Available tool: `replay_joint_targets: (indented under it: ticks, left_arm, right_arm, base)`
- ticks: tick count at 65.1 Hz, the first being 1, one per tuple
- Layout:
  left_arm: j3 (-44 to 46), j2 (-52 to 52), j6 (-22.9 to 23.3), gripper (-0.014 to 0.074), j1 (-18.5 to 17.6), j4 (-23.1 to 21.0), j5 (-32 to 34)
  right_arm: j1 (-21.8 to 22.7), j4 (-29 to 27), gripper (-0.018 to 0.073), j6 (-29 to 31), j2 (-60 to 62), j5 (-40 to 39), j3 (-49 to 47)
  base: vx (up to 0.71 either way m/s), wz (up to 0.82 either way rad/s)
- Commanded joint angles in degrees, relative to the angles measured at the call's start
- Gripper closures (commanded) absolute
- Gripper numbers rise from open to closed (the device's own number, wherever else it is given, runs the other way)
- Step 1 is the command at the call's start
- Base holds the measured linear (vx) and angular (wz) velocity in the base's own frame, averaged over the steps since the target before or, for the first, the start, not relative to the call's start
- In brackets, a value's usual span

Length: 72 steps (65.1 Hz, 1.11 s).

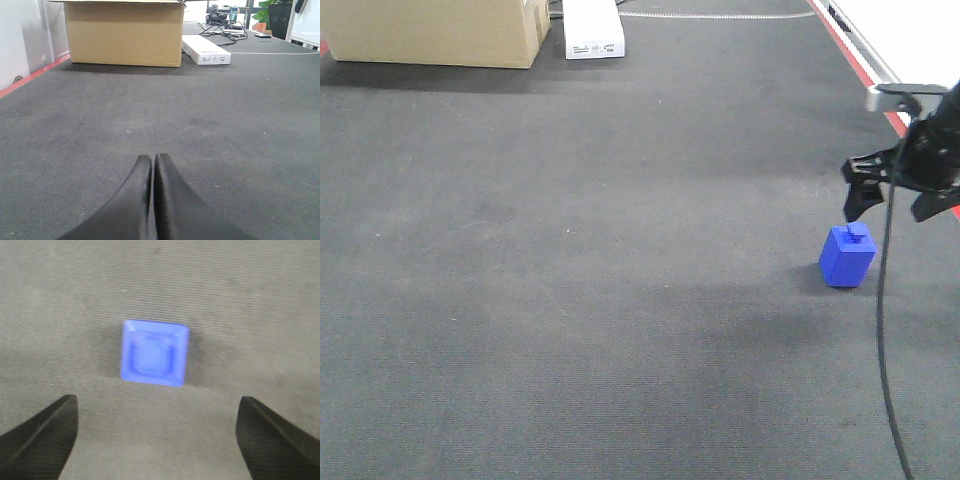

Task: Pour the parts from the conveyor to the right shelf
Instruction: 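Lower the open right gripper over the blue block and close it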

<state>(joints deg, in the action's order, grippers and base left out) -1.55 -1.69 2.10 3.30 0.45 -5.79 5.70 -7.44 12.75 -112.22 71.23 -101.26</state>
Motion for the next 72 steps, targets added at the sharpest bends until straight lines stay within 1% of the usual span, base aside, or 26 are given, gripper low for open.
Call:
replay_joint_targets:
  ticks: [1,25,32,59,64,67,72]
  left_arm:
    - [1.1,-0.8,0.5,0.0602,0.1,-0.5,4.5]
    - [1.1,-0.8,0.5,0.0602,0.1,-0.5,4.5]
    - [1.1,-0.8,0.5,0.0602,0.1,-0.5,4.5]
    - [1.1,-0.8,0.5,0.0602,0.1,-0.5,4.5]
    - [1.1,-0.8,0.5,0.0602,0.1,-0.5,4.5]
    - [1.1,-0.8,0.5,0.0602,0.1,-0.5,4.5]
    - [1.1,-0.8,0.5,0.0602,0.1,-0.5,4.5]
  right_arm:
    - [-0.3,0.0,-0.0042,0.6,1.4,-1.0,-1.7]
    - [-0.3,0.0,-0.0035,0.4,-4.4,-4.0,-4.9]
    - [-0.3,-0.9,-0.0035,0.4,-6.3,-4.2,-6.2]
    - [-0.3,-1.3,-0.0028,0.6,-11.5,-5.2,-6.3]
    - [-0.3,-1.3,0.0008,0.6,-11.6,-5.3,-6.3]
    - [-0.3,-1.3,0.0047,0.6,-11.6,-5.6,-6.3]
    - [-0.3,-1.3,0.0173,0.6,-11.6,-5.7,-6.3]
  base:
    - [0.00,0.00]
    - [0.00,0.00]
    - [0.00,0.00]
    - [0.00,0.00]
    - [0.00,0.00]
    - [0.00,0.00]
    - [0.00,0.00]
